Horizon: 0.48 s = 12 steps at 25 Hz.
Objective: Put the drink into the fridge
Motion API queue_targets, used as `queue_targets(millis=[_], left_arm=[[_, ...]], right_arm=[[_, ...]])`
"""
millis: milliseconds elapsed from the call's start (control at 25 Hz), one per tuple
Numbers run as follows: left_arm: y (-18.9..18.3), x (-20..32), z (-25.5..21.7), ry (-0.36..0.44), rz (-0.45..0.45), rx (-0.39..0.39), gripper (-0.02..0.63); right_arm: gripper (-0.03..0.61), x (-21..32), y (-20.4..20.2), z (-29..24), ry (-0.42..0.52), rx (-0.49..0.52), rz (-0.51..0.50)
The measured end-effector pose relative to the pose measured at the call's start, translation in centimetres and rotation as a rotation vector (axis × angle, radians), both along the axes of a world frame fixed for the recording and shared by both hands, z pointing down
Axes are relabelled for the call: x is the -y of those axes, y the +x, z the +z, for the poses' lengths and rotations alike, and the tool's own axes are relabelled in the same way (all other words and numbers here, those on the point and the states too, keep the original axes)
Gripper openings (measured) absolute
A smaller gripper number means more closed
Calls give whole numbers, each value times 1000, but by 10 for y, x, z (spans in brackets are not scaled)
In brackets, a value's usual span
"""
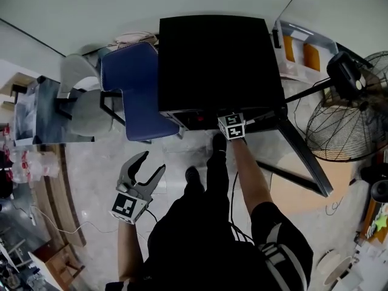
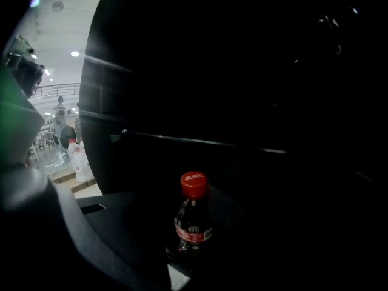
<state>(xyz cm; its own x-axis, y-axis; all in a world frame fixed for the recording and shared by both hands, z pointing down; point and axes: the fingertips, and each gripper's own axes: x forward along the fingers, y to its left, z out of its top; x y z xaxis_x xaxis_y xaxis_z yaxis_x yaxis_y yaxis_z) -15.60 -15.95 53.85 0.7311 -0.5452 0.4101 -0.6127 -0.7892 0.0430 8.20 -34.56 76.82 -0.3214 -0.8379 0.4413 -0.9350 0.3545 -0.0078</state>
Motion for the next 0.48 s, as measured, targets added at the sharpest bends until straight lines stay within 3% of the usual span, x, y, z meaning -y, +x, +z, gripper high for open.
queue_targets(millis=[480], left_arm=[[-6,-11,4,-7,-2,6,238]], right_arm=[[163,-3,4,7,-10,16,29]])
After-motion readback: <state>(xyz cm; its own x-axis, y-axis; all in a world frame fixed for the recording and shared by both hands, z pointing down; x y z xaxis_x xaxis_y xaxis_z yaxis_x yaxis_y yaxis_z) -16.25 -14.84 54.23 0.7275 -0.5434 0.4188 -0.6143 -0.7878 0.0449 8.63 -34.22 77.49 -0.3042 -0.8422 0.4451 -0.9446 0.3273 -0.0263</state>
